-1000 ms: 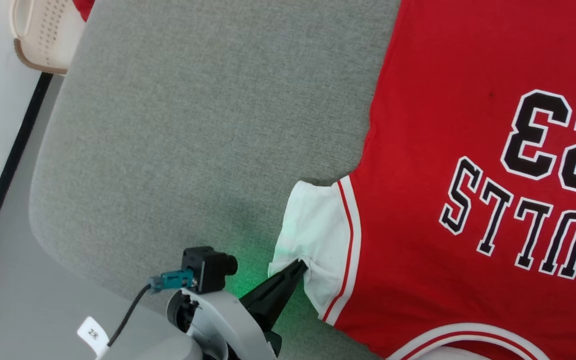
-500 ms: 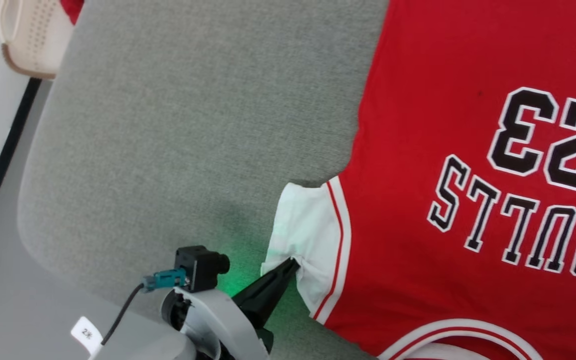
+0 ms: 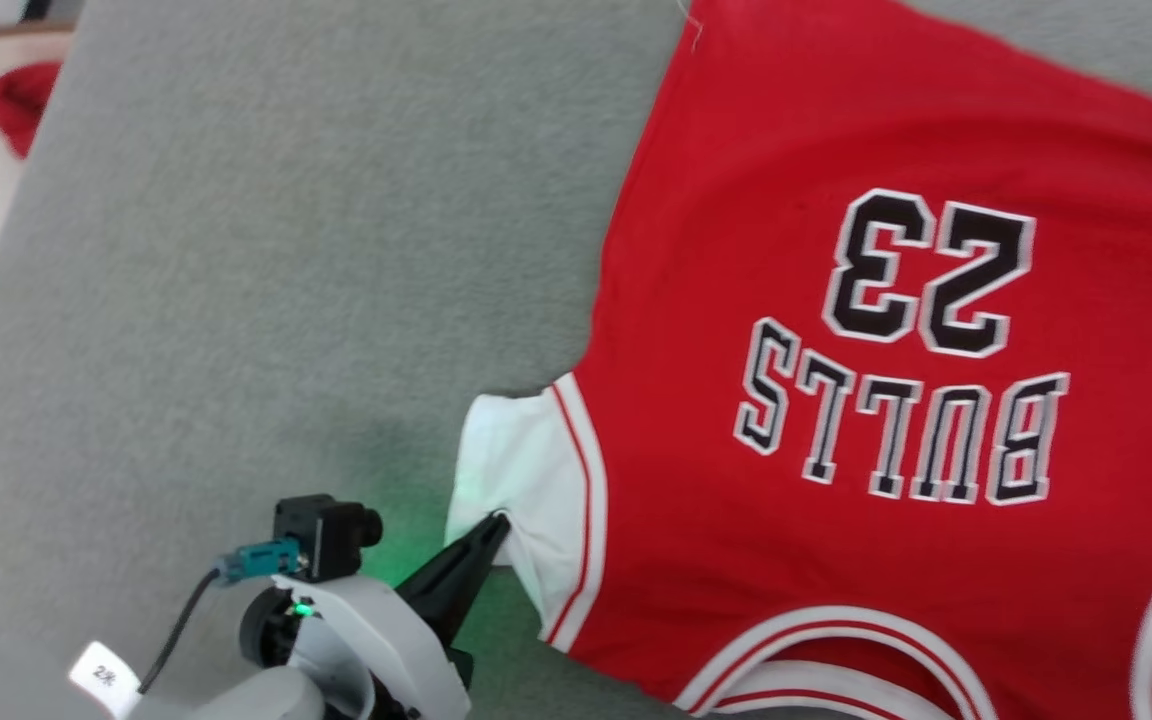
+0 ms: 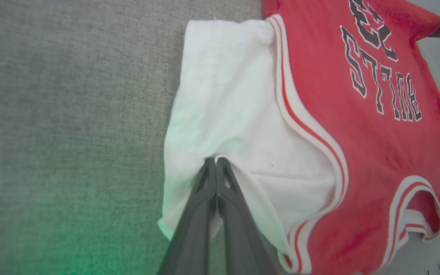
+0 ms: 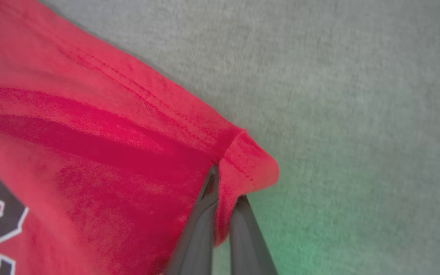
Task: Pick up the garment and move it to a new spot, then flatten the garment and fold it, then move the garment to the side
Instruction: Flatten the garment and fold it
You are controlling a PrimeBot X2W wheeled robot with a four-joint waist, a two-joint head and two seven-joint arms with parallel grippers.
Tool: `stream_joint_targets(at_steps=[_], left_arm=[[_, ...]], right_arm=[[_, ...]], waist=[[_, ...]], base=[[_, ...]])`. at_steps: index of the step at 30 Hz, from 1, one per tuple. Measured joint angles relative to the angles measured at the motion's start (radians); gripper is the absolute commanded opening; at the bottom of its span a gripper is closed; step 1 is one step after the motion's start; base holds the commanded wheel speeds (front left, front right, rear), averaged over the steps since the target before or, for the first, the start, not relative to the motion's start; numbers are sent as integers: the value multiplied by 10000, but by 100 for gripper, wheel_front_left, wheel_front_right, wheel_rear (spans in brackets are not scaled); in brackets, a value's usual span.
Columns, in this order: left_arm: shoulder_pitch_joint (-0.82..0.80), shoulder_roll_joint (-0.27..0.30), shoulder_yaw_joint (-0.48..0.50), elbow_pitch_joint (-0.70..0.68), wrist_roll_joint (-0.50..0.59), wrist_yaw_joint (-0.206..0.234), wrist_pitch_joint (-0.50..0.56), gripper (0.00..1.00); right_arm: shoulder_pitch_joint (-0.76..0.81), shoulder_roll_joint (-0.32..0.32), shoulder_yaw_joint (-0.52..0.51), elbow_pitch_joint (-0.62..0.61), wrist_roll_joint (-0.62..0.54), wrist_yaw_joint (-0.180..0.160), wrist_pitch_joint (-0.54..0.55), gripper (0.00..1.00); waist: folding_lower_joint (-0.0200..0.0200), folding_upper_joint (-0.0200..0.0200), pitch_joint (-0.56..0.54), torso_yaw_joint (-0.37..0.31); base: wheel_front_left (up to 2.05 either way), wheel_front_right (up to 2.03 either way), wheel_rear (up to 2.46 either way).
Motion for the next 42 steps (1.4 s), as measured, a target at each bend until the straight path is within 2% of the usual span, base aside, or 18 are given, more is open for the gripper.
stream_joint_targets(at_steps=[9, 17, 27, 36, 37, 38, 42], left_arm=[[294, 441, 161, -228, -176, 307, 58, 0], [524, 782, 228, -462, -280, 483, 88, 0], [722, 991, 251, -754, -362, 667, 146, 0], [774, 1016, 253, -786, -391, 692, 134, 0], [780, 1014, 253, -784, -393, 692, 134, 0], [782, 1012, 253, -782, -399, 690, 132, 0], [822, 1012, 238, -765, -403, 690, 98, 0]], right_arm=[[3086, -581, -433, -2429, 1179, -2, -412, 0], [5778, -437, -1492, -3868, 1436, -2, -732, 0], [8459, 644, -3258, -5018, 917, 0, -706, 0], [9163, 1521, -3996, -5346, 305, 0, -817, 0], [9168, 1572, -4008, -5354, 236, -2, -842, 25], [9180, 1592, -4000, -5390, 171, -2, -872, 100], [9438, 1684, -3962, -5701, 117, 2, -1022, 100]], waist=[[0, 0, -691, -1020], [0, 0, -1221, -1687], [0, 0, -1747, -2082], [0, 0, -1869, -2140], [0, 0, -1880, -2146], [0, 0, -1892, -2151], [0, 0, -1982, -2155]], base=[[0, 0, 0], [0, 0, 0], [0, 0, 0], [0, 0, 0], [0, 0, 0], [0, 0, 0], [0, 0, 0]])
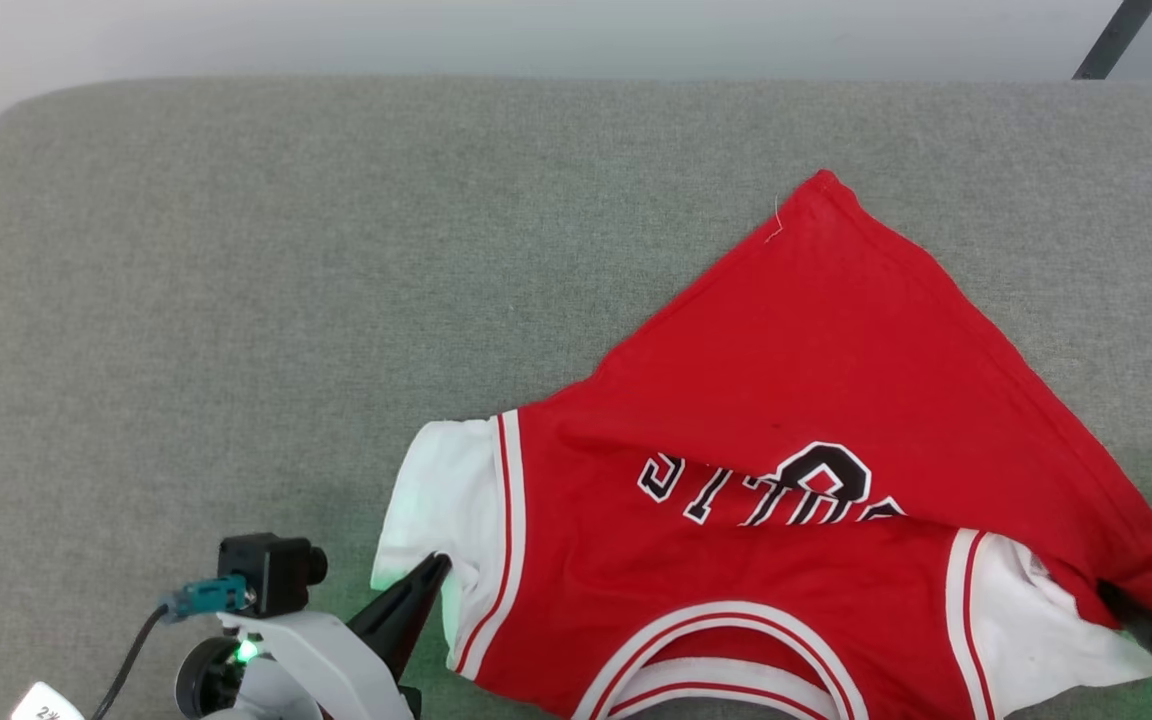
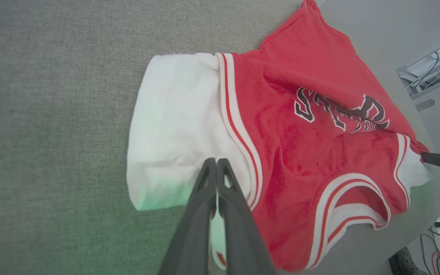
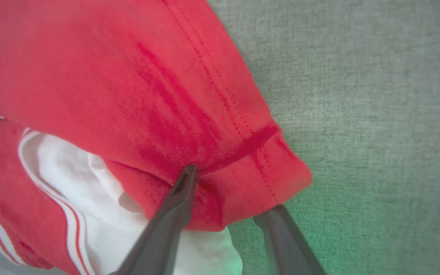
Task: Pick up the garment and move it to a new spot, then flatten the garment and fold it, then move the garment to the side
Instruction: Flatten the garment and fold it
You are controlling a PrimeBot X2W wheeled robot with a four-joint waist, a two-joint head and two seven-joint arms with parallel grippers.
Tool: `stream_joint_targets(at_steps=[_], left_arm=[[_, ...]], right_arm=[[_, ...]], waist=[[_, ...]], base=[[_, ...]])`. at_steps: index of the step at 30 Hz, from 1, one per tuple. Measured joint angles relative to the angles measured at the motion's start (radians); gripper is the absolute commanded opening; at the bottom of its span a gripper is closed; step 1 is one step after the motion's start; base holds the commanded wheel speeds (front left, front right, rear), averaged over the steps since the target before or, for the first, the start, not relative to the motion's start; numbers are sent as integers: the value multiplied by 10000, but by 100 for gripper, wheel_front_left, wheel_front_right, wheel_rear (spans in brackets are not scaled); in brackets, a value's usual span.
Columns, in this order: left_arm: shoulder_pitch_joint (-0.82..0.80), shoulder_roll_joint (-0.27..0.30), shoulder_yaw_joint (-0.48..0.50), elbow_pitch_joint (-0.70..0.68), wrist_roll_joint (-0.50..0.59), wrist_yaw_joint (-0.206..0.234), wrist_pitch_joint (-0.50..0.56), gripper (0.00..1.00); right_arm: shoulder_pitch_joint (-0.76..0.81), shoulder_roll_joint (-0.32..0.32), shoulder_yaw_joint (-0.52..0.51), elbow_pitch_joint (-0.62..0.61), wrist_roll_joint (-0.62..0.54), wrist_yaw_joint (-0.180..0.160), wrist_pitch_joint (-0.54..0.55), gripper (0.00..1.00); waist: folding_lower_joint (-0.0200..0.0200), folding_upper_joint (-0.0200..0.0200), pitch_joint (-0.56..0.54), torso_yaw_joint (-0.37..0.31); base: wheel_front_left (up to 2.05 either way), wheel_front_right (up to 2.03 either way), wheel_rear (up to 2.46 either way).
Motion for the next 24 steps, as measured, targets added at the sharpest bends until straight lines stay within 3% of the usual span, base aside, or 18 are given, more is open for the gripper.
stream_joint_targets(at_steps=[9, 15, 19, 24], left_arm=[[101, 19, -19, -73, 0, 4, -12, 0], [-58, -102, -119, -88, 102, -75, 67, 0], [-369, -326, -247, -4, 270, -222, 186, 0], [-917, -803, -483, 313, 525, -541, 405, 0]], right_arm=[[411, -67, -173, -1645, -236, -6, -146, 100], [-832, -571, 288, -2721, -600, -6, -560, 100], [-2197, -1083, 1024, -2449, -861, -6, -1170, 100], [-4001, -1657, 2301, -1204, -884, -6, -1906, 100]], waist=[[0, 0, -113, 48], [0, 0, 14, 235], [0, 0, 146, 482], [0, 0, 350, 923]], base=[[0, 0, 0], [0, 0, 0], [0, 0, 0], [0, 0, 0]])
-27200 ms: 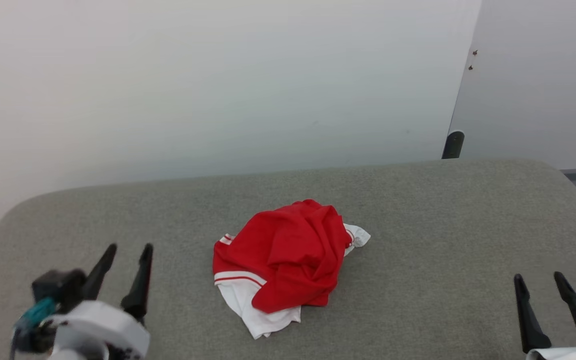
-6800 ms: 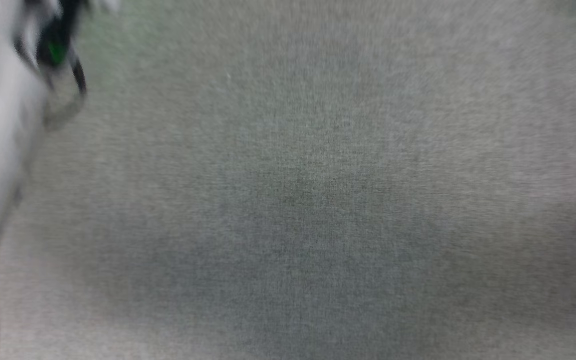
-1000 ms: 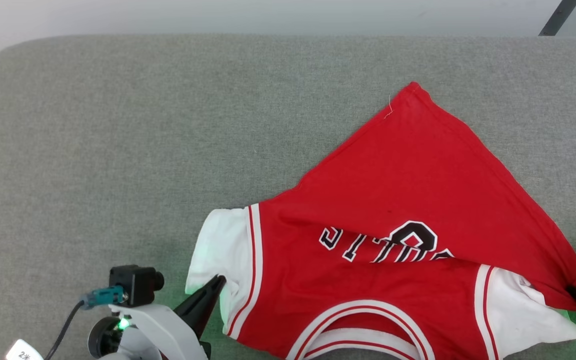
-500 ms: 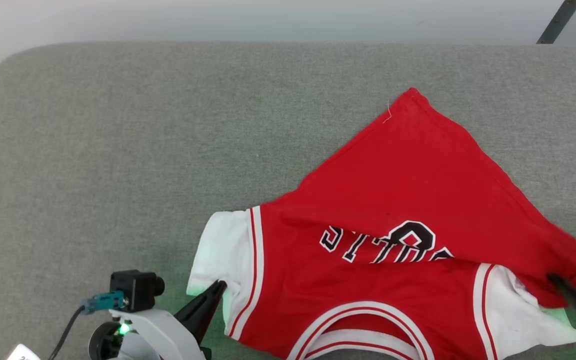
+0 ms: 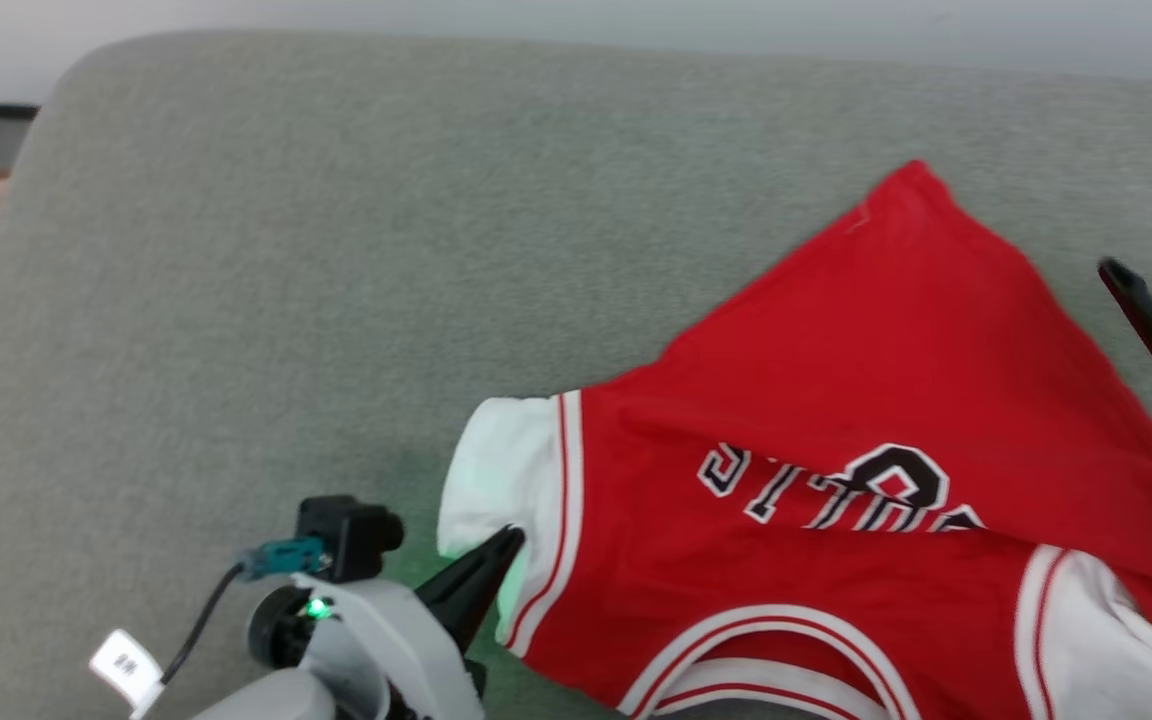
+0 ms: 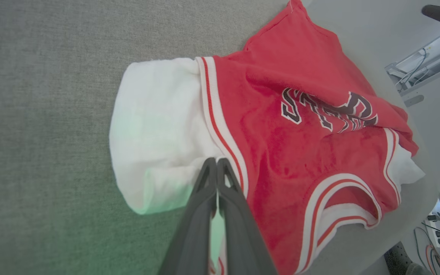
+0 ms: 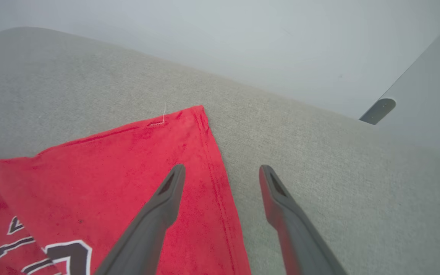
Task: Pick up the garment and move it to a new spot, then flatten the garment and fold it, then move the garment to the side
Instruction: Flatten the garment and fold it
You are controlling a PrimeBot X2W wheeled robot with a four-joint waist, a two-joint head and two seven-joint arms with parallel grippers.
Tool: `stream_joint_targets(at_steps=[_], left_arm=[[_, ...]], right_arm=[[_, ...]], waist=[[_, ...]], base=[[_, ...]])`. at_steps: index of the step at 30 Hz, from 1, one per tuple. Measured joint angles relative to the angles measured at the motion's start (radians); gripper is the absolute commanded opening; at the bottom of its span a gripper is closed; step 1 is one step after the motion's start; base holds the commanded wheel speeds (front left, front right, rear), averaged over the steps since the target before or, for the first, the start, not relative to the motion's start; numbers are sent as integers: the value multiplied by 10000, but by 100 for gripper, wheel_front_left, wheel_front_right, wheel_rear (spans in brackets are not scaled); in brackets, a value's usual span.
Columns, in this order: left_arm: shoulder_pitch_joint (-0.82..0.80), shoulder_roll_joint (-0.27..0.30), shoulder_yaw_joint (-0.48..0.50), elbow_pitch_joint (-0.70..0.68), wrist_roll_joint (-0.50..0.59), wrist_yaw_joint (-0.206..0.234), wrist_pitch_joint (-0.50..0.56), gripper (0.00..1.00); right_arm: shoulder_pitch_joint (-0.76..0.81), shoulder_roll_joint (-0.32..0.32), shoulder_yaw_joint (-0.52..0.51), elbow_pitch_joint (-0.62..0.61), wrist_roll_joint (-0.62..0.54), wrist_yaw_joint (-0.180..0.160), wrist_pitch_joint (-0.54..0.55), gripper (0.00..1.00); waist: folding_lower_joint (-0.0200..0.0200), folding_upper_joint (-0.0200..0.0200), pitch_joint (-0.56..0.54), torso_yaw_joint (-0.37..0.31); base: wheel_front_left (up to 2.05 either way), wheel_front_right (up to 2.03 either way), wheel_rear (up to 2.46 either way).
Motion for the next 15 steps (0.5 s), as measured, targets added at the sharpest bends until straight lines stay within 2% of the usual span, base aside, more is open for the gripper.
stream_joint_targets(at_steps=[7, 15], left_arm=[[-583, -644, -244, 483, 236, -458, 117, 0], [-993, -1333, -464, 1114, 395, -970, 111, 0]], right_arm=[[-2295, -533, 1766, 2188, 441, 0, -184, 100], [-4222, -905, 3459, 4358, 1055, 0, 502, 100]], waist=[[0, 0, 398, 701], [0, 0, 920, 1565]], base=[[0, 0, 0], [0, 0, 0]])
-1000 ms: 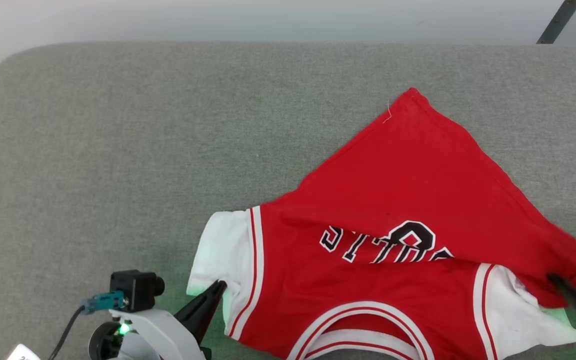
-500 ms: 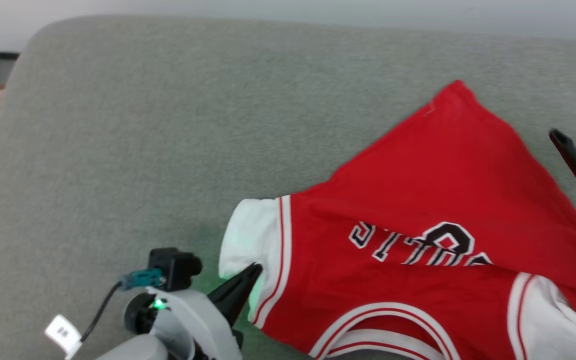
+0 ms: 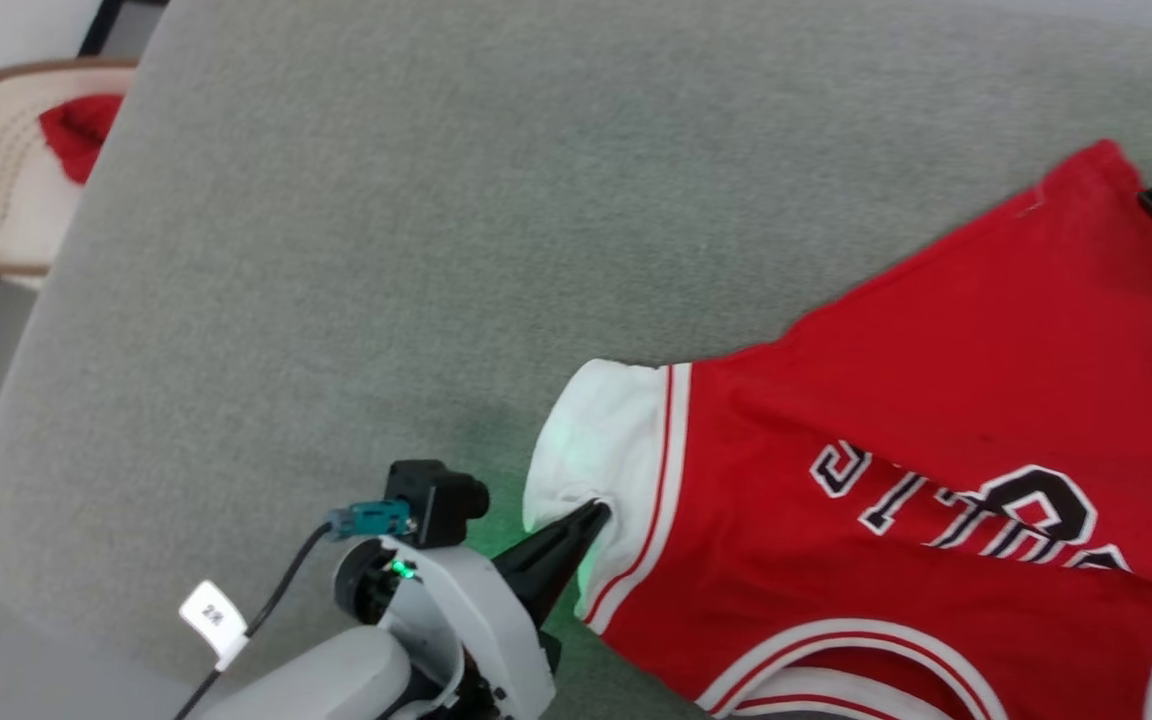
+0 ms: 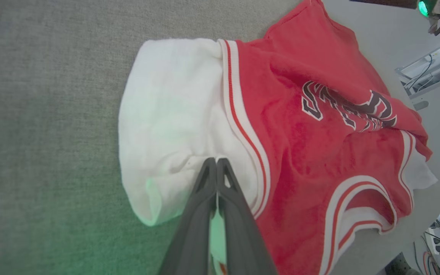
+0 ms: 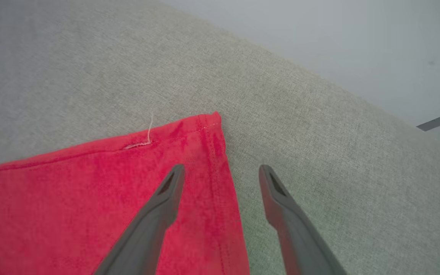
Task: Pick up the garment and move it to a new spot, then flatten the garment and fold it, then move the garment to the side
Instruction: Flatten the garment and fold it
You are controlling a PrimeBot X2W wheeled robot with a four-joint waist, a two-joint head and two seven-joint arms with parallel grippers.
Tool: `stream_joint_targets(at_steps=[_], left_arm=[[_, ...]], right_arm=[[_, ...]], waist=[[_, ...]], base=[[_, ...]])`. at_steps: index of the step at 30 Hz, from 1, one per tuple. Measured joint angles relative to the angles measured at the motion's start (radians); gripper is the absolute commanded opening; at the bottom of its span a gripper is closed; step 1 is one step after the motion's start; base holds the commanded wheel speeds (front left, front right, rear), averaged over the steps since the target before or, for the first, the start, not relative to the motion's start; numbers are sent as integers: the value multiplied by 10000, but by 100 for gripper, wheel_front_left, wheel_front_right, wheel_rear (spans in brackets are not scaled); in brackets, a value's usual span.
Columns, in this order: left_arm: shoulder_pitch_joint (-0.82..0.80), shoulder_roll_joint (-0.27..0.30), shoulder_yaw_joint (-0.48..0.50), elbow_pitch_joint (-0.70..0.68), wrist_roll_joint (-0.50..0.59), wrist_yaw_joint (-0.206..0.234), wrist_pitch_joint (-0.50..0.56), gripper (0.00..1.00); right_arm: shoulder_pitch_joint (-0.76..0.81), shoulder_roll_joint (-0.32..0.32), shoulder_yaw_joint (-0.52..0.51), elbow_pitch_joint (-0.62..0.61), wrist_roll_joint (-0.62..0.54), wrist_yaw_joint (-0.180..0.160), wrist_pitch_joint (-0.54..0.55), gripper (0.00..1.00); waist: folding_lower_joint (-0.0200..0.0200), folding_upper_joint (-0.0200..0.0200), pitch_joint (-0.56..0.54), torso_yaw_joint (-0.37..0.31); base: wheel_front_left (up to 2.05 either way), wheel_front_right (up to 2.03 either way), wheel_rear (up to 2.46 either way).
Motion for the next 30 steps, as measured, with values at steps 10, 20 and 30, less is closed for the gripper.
stream_joint_targets(at_steps=[10, 20, 30], left_arm=[[-403, -729, -203, 671, 100, -562, -90, 0], [-470, -1005, -224, 1110, 96, -861, -261, 0], [-467, -903, -171, 1333, 4, -874, -255, 0]], right_arm=[[-1460, -324, 1572, 1730, 709, 0, 596, 100], [-2588, -378, 2299, 2842, 1685, -2, 2027, 0], [-3037, 334, 2188, 3960, 1645, 2, 2324, 0]], waist=[[0, 0, 665, 942], [0, 0, 1021, 1389], [0, 0, 846, 1140]], base=[[0, 0, 0], [0, 0, 0], [0, 0, 0]])
